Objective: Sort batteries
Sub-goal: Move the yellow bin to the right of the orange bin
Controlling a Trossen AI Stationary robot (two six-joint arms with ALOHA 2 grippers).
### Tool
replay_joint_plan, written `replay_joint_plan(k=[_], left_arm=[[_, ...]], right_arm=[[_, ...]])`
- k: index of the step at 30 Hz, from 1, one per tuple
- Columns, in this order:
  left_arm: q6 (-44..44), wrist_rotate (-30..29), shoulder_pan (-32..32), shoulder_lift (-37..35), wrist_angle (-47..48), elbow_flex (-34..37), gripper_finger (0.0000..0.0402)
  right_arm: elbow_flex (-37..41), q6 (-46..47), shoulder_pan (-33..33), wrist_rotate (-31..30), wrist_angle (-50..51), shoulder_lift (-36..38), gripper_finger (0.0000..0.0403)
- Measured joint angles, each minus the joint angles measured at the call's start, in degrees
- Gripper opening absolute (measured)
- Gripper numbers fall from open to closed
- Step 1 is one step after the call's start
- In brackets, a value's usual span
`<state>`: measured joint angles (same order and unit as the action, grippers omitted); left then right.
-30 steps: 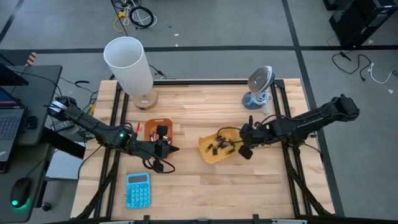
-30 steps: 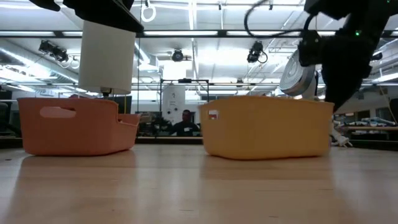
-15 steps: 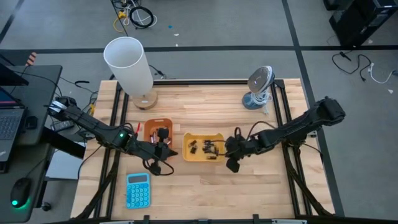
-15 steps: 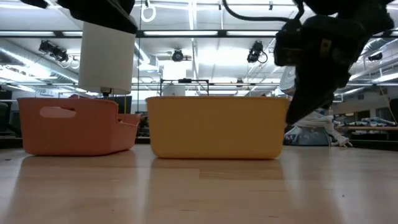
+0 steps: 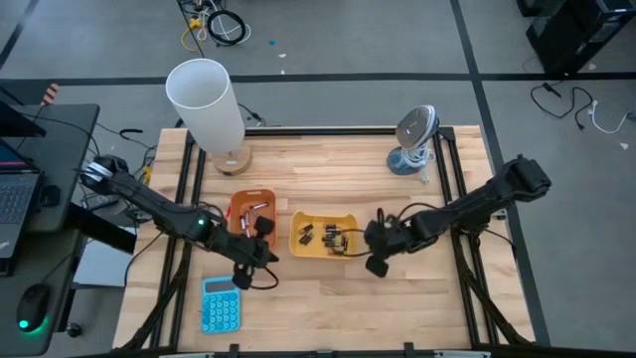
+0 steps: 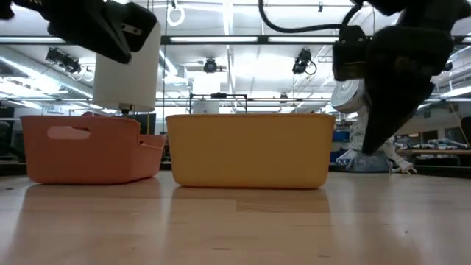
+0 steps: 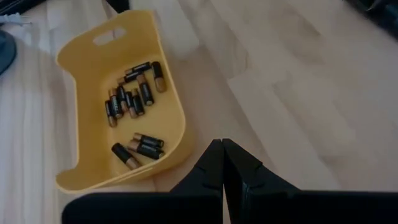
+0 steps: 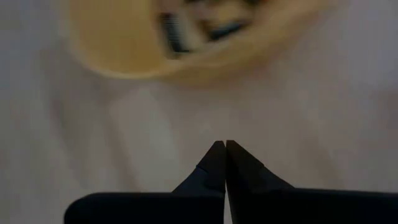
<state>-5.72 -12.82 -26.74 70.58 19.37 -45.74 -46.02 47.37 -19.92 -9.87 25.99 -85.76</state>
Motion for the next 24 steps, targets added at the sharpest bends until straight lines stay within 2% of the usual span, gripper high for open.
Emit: replay_joint_plan(k=[3,7,9,13,17,24], left_arm=[[-0.28,-2.63,0.09,3.3,-0.96,0.0,0.0],[-2.96,-4.19,0.11,8.45,-5.5,0.0,0.0],[-4.23,-5.4,0.11,10.59,-8.37,0.0,0.0],[-4.83,-8.35,0.49,13.08,-10.28,0.0,0.0],[-4.29,-8.94,1.94,15.39,-11.34,0.0,0.0],[-1.03,-16.05,3.83,18.5,-11.7,0.0,0.0]], right_arm=[[-0.39,-0.48,1.3,-6.08,5.61,3.08,0.0],[-0.48,-5.34,6.04,-14.59,6.88,5.44,0.0],[-0.48,-9.49,9.19,-16.3,6.13,5.62,0.0],[-0.48,-19.34,15.76,-15.77,1.89,4.75,0.0],[-0.48,-26.99,20.0,-9.03,-3.86,4.27,0.0],[-0.48,-27.94,19.88,-3.09,-5.49,3.55,0.0]])
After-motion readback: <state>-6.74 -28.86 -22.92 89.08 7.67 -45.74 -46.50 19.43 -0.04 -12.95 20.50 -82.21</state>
